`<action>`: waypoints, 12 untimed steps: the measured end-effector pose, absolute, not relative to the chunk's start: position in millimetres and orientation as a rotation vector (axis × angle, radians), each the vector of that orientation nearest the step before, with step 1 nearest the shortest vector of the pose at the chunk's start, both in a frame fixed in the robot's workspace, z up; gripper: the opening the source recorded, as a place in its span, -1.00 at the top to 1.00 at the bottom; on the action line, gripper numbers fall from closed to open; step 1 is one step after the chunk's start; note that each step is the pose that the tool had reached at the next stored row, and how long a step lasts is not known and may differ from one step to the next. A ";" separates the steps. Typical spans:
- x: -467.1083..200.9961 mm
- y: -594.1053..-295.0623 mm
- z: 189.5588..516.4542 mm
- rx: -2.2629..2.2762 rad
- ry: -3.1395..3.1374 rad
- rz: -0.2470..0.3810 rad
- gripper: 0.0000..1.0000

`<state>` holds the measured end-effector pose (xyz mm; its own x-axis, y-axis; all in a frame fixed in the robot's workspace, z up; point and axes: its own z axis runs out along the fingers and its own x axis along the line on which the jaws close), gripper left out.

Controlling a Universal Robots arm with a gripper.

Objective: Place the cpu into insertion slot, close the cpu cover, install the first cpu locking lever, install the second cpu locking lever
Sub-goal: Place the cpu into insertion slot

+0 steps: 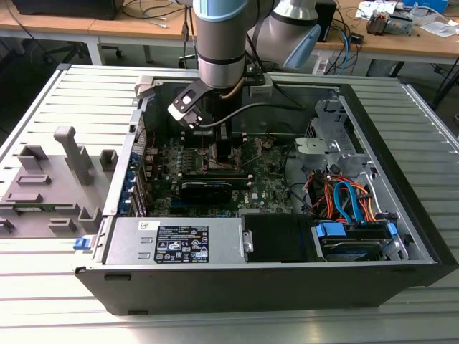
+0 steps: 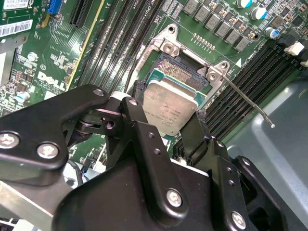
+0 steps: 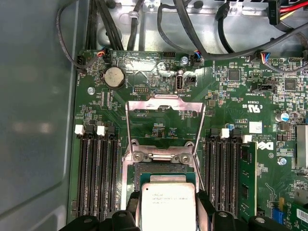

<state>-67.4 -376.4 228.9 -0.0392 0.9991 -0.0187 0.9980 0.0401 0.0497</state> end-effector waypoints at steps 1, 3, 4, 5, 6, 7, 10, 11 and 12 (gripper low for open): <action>-67.4 -376.4 228.7 2.144 2.230 0.036 -0.09; -67.4 -376.3 228.3 2.144 2.230 0.036 -0.09; -67.4 -376.3 228.2 2.144 2.230 0.035 -0.09; -67.4 -376.3 228.0 2.144 2.230 0.036 -0.09; -67.4 -376.3 227.9 2.144 2.230 0.035 -0.09; -67.4 -376.3 227.6 2.144 2.230 0.036 -0.09; -67.4 -376.3 227.3 2.144 2.230 0.036 -0.09; -67.4 -376.2 227.1 2.144 2.230 0.036 -0.09; -67.4 -376.2 227.0 2.144 2.230 0.036 -0.09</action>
<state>-67.4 -376.2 227.0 -0.0392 0.9991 -0.0186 0.9980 0.0401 0.0498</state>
